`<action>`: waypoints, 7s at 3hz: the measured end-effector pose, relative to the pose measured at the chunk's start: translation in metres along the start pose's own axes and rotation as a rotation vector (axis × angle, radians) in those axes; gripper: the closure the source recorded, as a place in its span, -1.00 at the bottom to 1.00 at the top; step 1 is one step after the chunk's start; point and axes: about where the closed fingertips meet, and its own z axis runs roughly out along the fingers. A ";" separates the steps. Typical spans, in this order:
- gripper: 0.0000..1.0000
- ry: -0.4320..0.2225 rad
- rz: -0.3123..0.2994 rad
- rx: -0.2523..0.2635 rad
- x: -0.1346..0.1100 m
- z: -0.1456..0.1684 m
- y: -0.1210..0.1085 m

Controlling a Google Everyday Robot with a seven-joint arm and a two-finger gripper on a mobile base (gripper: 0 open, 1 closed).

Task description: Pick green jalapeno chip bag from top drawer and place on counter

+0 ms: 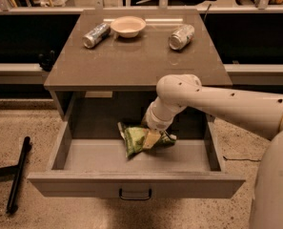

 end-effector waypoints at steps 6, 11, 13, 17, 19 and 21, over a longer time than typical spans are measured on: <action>1.00 -0.301 -0.152 0.190 0.003 -0.195 0.042; 1.00 -0.408 -0.286 0.442 -0.057 -0.315 -0.049; 1.00 -0.450 -0.328 0.485 -0.105 -0.315 -0.135; 0.71 -0.463 -0.326 0.402 -0.154 -0.256 -0.206; -0.22 -0.446 -0.329 0.380 -0.168 -0.247 -0.217; -1.00 -0.438 -0.311 0.386 -0.160 -0.251 -0.220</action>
Offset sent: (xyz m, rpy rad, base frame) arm -0.0557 -0.0431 0.1041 0.2800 -0.0930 0.1197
